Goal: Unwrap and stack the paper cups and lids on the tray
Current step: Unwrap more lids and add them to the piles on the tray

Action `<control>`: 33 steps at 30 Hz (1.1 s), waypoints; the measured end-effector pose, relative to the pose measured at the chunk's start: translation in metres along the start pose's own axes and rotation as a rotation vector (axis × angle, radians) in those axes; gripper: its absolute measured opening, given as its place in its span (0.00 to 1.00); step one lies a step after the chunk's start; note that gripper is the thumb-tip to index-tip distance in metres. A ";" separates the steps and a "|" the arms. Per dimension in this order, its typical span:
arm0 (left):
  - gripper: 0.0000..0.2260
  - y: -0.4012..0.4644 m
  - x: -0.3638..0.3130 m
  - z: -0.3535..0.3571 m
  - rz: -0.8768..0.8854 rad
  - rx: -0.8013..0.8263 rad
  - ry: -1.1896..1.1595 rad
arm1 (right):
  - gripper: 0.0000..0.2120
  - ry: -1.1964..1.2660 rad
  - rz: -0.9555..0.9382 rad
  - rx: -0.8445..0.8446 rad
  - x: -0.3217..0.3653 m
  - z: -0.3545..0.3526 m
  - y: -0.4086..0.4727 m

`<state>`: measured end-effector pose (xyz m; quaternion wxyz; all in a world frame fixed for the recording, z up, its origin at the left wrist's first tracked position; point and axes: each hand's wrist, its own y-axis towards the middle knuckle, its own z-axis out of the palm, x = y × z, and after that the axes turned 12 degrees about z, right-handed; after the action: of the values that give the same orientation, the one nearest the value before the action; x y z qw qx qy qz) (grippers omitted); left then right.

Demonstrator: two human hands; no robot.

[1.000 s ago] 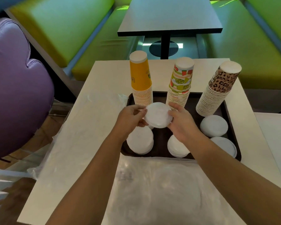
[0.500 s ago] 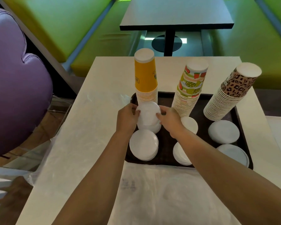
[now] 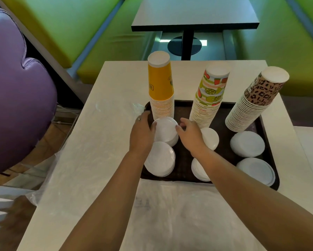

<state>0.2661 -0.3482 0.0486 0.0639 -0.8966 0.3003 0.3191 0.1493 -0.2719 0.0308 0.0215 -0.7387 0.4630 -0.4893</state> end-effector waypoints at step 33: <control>0.26 -0.187 -0.032 0.028 0.080 0.500 -0.147 | 0.12 0.308 -0.199 -0.008 -0.123 -0.061 -0.139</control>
<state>0.3394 -0.1720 0.0317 0.2925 -0.8147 0.3998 0.3014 0.1844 -0.0803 0.0437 -0.1014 -0.6973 0.3875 -0.5945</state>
